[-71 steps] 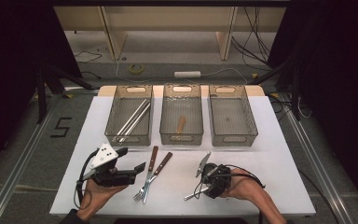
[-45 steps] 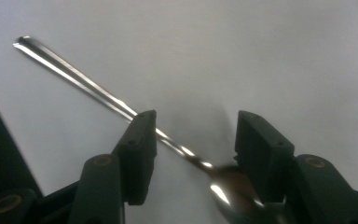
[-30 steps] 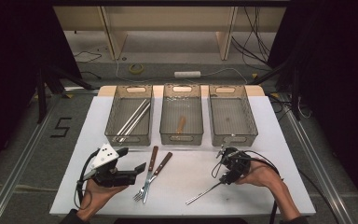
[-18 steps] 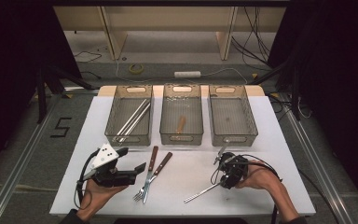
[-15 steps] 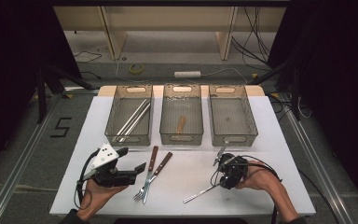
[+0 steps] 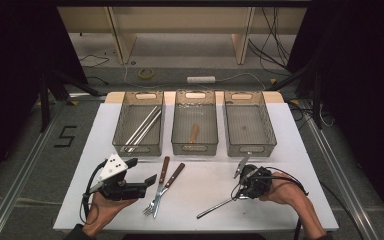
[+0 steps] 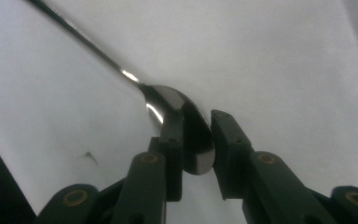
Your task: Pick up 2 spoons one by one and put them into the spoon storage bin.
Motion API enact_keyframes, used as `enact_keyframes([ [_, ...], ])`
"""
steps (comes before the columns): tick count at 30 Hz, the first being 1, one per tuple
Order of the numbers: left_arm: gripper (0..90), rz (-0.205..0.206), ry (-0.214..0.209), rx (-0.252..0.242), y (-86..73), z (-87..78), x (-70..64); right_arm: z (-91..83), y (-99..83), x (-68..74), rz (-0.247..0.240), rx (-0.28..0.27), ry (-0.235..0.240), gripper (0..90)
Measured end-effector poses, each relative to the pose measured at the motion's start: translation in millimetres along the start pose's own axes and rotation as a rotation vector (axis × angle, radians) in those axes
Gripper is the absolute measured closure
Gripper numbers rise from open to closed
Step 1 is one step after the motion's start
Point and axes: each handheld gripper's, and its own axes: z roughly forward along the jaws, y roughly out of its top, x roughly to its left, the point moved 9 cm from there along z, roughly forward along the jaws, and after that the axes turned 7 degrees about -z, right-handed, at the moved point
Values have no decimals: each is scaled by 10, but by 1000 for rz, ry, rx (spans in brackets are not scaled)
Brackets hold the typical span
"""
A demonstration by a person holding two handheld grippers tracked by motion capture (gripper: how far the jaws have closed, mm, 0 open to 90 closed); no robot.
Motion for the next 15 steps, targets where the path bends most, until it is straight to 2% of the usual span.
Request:
enact_keyframes([
  [8,158,0,0,1,-1,2,-2,-66,-77,55,-3,-47,77,881],
  [11,157,0,0,1,-1,1,-3,-67,-76,54,3,-52,86,886],
  [15,157,0,1,1,-1,0,2,-115,-71,23,36,-77,88,889],
])
